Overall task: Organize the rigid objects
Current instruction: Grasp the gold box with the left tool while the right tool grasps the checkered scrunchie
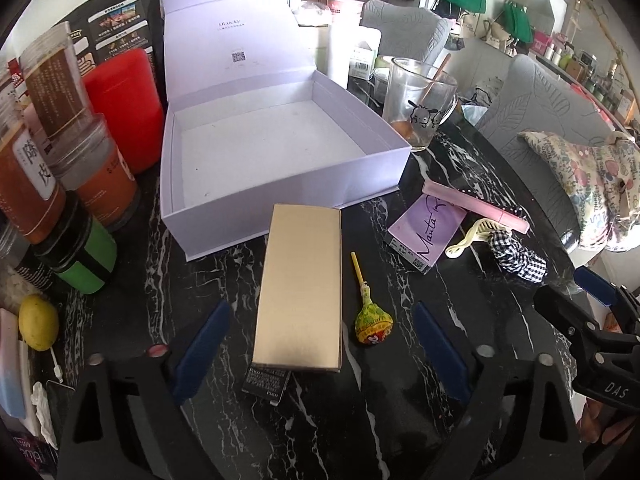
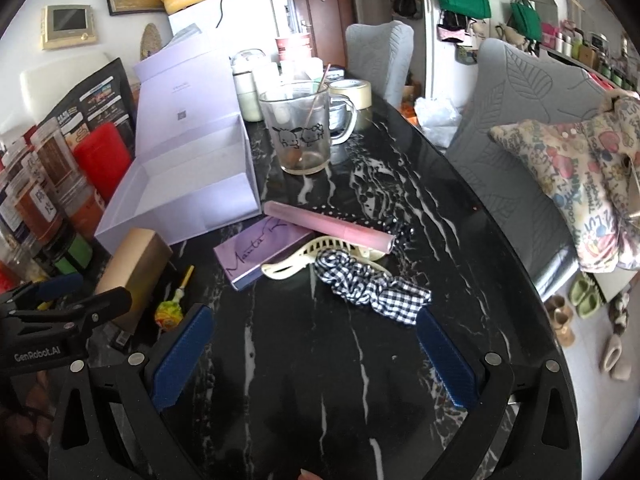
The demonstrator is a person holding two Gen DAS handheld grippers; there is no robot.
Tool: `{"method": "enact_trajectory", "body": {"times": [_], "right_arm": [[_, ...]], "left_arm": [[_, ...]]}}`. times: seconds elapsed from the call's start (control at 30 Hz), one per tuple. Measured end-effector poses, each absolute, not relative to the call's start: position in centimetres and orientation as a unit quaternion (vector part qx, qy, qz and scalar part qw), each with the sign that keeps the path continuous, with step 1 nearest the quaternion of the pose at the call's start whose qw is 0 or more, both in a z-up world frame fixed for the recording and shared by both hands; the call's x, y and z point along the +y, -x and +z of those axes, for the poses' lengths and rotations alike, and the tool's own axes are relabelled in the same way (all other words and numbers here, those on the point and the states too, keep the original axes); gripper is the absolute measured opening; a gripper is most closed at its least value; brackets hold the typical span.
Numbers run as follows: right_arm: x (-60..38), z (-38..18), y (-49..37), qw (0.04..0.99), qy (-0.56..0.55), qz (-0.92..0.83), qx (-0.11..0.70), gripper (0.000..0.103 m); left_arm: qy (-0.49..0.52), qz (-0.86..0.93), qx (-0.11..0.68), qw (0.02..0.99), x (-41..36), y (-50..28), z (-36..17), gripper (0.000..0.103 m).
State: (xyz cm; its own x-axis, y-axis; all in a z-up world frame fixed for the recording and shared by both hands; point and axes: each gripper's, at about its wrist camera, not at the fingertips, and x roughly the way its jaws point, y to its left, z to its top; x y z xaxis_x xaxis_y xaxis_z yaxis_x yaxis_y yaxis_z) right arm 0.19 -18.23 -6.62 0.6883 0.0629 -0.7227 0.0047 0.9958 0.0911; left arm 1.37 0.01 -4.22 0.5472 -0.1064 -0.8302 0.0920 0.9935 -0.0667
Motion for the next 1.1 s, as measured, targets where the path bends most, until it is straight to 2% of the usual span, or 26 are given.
{"method": "enact_trajectory", "body": {"times": [0.17, 0.27, 0.47, 0.57, 0.63, 0.67, 0.7, 0.73, 0.87, 1.1], "right_arm": [[-19.0, -7.0, -0.7, 0.919, -0.040, 0.009, 0.393, 0.103], [-19.6, -7.4, -1.1, 0.917, -0.039, 0.004, 0.398, 0.103], [-20.3, -8.4, -2.1, 0.911, -0.048, 0.004, 0.410, 0.103], [-20.4, -8.8, -2.5, 0.909, -0.046, 0.002, 0.414, 0.103], [-20.6, -9.0, -2.7, 0.910, -0.047, 0.004, 0.412, 0.103], [-20.7, -9.2, -2.9, 0.910, -0.049, 0.006, 0.412, 0.103], [-20.9, -9.4, -3.1, 0.908, -0.049, 0.007, 0.415, 0.103], [-21.0, -9.6, -3.3, 0.908, -0.050, 0.004, 0.417, 0.103], [-21.4, -9.7, -3.8, 0.913, -0.040, -0.010, 0.406, 0.103], [-21.9, -10.4, -5.0, 0.914, -0.034, -0.016, 0.403, 0.103]], "left_arm": [[0.002, -0.055, 0.486, 0.872, -0.2, -2.3, -5.3, 0.088], [0.014, -0.057, 0.499, 0.865, 0.1, -2.9, -5.9, 0.078], [0.025, -0.062, 0.518, 0.853, 0.1, -3.8, -7.1, 0.077], [0.021, -0.057, 0.517, 0.854, 0.1, -4.0, -7.3, 0.067], [0.023, -0.058, 0.518, 0.853, 0.0, -4.2, -7.4, 0.065], [0.022, -0.058, 0.517, 0.854, 0.0, -4.3, -7.3, 0.061], [0.018, -0.054, 0.514, 0.856, 0.0, -4.3, -7.3, 0.052], [0.014, -0.051, 0.511, 0.858, 0.1, -4.3, -7.2, 0.050], [0.020, -0.057, 0.510, 0.858, 0.4, -4.5, -7.1, 0.047], [0.031, -0.073, 0.503, 0.861, 0.8, -4.2, -6.2, 0.047]]}}
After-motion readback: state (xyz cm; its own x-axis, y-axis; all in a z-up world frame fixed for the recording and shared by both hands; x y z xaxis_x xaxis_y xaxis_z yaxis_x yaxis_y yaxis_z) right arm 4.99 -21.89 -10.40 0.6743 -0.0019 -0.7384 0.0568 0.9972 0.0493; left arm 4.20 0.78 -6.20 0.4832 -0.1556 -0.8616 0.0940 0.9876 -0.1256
